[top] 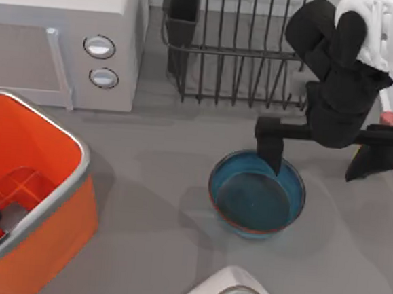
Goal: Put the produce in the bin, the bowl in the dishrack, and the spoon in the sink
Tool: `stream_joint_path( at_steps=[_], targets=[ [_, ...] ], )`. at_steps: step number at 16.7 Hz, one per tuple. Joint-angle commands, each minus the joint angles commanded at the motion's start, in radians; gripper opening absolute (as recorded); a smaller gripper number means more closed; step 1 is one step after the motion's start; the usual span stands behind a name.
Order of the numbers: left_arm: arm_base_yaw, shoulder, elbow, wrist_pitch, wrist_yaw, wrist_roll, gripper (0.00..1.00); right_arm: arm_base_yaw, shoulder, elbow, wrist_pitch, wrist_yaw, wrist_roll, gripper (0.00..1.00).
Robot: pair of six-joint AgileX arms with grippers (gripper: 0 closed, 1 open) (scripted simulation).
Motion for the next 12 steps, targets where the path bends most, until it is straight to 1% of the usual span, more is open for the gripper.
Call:
stream_joint_path(
  at_steps=[3,5,10,12],
  targets=[
    [0.0,0.0,0.0,0.0,0.0,0.0,1.0,0.002,0.039,-0.103,0.156,0.0,0.003,1.0],
    [0.0,0.0,0.0,0.0,0.0,0.0,1.0,0.003,0.059,-0.156,0.223,0.0,0.005,1.0],
    [0.0,0.0,0.0,0.0,0.0,0.0,1.0,0.004,0.067,-0.178,0.248,0.0,0.005,1.0],
    [0.0,0.0,0.0,0.0,0.0,0.0,1.0,0.004,0.067,-0.178,0.248,0.0,0.005,0.85]
  ],
)
